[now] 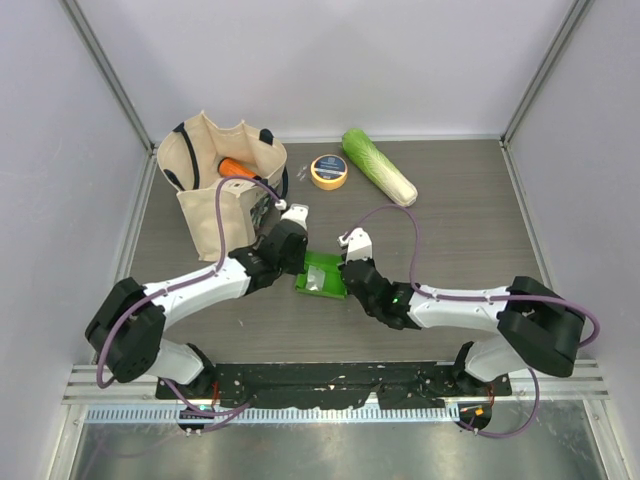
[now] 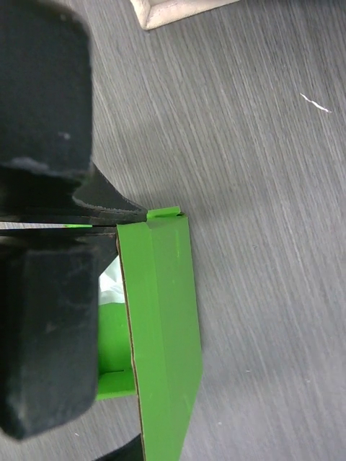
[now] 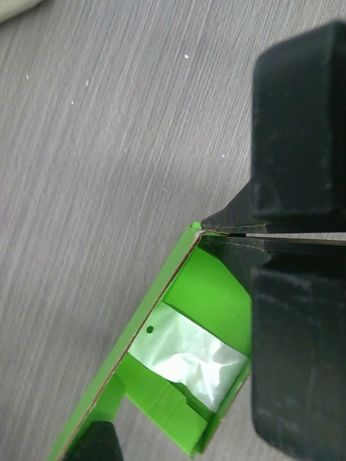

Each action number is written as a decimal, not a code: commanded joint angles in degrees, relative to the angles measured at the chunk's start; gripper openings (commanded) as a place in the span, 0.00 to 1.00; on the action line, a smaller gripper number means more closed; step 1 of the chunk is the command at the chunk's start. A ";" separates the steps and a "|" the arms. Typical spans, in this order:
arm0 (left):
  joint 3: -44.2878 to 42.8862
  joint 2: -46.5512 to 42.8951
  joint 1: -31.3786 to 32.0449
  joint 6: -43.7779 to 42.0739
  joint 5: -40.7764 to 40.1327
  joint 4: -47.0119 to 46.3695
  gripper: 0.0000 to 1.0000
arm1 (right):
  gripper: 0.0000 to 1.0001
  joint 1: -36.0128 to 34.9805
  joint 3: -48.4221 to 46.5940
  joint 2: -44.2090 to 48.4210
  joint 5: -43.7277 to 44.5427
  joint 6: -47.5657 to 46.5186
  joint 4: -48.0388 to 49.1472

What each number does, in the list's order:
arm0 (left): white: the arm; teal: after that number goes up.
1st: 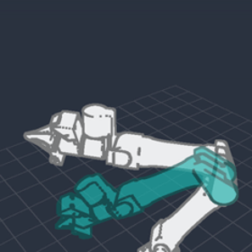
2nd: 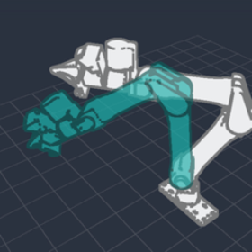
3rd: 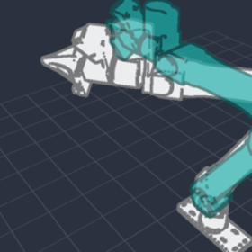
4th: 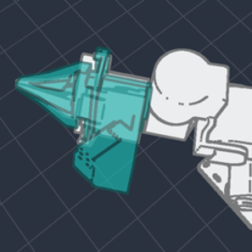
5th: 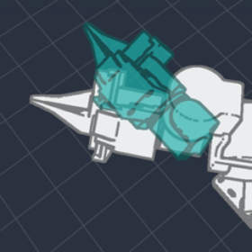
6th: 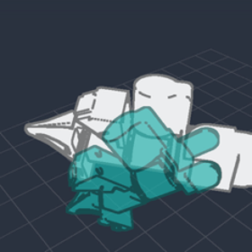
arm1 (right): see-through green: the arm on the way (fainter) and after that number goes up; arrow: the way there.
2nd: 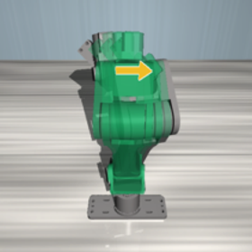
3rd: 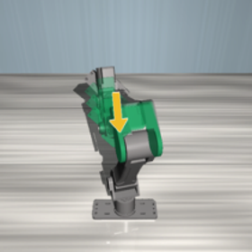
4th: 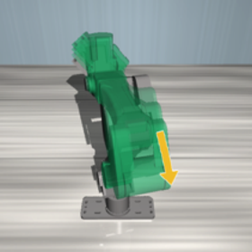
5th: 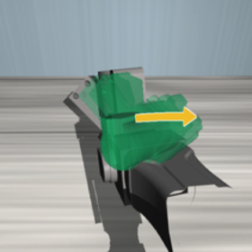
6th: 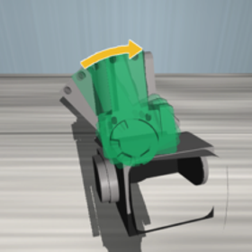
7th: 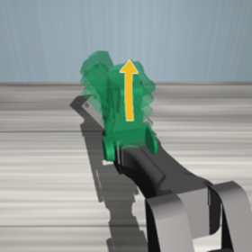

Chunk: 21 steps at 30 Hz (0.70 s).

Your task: Fold the paper box

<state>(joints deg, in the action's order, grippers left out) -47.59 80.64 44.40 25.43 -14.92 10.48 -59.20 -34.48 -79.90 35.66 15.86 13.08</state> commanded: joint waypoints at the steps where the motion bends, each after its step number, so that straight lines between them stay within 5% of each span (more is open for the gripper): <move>1: -2.77 2.24 0.86 6.38 -2.66 0.77 0.00 | 0.01 -2.32 -6.29 -2.62 10.99 5.23 0.63; 21: 1.18 4.35 7.80 13.33 -11.18 -4.42 0.00 | 0.01 -7.15 -13.24 -11.16 28.41 30.19 -12.38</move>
<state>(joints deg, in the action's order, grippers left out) -48.05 84.07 50.17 36.99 -26.15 8.29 -64.79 -43.79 -90.74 59.68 36.60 1.76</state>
